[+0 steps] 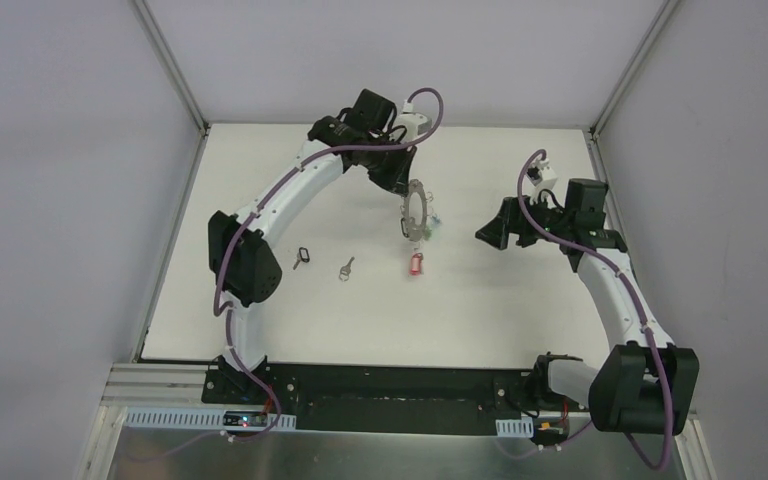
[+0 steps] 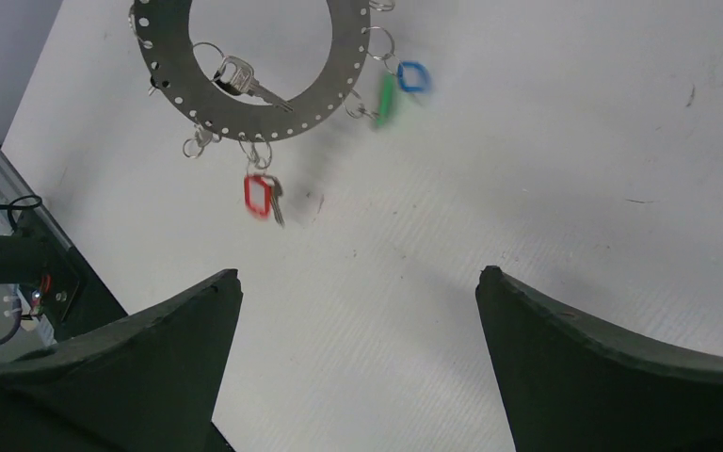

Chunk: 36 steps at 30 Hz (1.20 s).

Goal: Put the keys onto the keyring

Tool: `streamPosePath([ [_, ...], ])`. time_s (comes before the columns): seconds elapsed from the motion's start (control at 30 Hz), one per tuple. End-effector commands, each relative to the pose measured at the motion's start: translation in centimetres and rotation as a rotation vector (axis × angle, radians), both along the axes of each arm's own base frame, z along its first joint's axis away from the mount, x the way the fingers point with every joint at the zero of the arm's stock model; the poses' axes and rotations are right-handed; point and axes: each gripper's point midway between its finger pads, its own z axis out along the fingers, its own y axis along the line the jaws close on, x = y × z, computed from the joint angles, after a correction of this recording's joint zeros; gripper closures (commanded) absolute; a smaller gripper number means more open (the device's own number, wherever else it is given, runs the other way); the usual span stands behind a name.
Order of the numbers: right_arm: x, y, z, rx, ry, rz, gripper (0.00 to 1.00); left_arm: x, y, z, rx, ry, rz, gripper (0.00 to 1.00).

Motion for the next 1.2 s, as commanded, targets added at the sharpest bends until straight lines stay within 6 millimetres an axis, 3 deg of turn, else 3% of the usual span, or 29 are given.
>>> streamPosePath([
  [0.0, -0.5, 2.5, 3.9, 0.027, -0.083, 0.133, 0.00, -4.5, 0.4, 4.1, -0.088, 0.022, -0.147, 1.00],
  [0.3, -2.1, 7.2, 10.1, 0.040, -0.166, 0.383, 0.01, -11.0, 1.1, 8.1, -0.185, 0.019, -0.365, 1.00],
  [0.53, -5.5, 10.9, 14.1, 0.213, -0.172, 0.596, 0.21, -14.0, 1.0, 11.0, -0.284, 0.040, -0.438, 1.00],
  [0.83, -7.3, 13.3, 15.3, 0.273, -0.162, 0.711, 0.43, -16.7, 0.2, 13.0, -0.345, 0.036, -0.498, 1.00],
  [1.17, -8.7, 14.6, 14.9, 0.285, -0.140, 0.768, 0.59, -18.6, -1.1, 13.0, -0.368, 0.057, -0.558, 1.00],
])
